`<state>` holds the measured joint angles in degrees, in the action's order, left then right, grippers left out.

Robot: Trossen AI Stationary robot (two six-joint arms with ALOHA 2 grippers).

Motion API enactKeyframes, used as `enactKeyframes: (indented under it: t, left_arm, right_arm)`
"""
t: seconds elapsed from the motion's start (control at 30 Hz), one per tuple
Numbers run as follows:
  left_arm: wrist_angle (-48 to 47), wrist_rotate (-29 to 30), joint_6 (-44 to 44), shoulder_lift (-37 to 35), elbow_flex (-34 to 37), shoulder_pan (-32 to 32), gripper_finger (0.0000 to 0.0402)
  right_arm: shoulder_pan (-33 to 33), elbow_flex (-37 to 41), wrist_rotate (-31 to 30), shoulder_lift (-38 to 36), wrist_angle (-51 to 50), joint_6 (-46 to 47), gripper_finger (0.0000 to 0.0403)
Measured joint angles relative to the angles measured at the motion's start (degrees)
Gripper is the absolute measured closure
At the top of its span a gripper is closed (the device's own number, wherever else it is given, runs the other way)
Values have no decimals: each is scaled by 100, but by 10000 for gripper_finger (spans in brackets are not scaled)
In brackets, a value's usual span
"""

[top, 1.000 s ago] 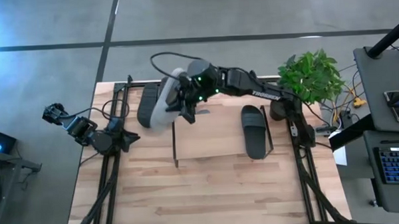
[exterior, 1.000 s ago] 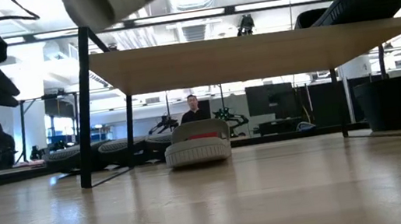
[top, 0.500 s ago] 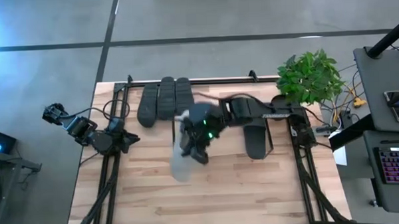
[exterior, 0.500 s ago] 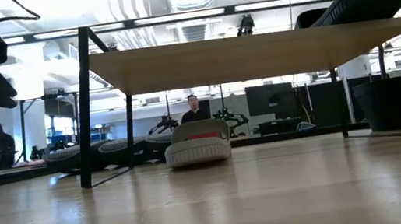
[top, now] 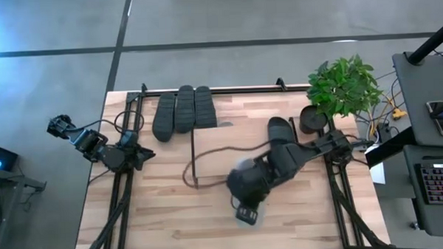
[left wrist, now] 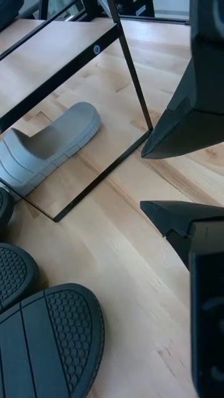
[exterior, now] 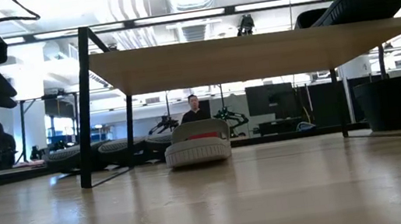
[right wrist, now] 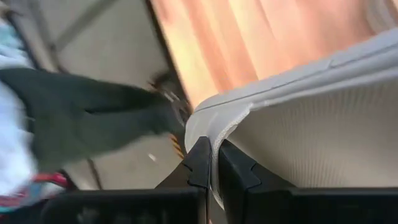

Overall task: Pick and place slides into the shelf
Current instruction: Put the gray slipper under the shelf

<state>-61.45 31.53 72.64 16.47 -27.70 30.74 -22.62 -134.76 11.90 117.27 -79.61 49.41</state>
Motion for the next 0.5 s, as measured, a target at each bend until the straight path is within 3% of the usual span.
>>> enactKeyframes:
  t: [0.1,0.3,0.5]
  left_arm:
    - [2,-4,-2,-2,0,0,297]
    - [5,-9,-2,-2,0,0,297]
    - [9,-11,-3,0,0,0,297]
  right_arm:
    - [-118,2,148,172,-443,-214,394]
    - [-204,11,1514,663,-521,-517,394]
    - [-387,20,2114,1119,-645,-1278,394]
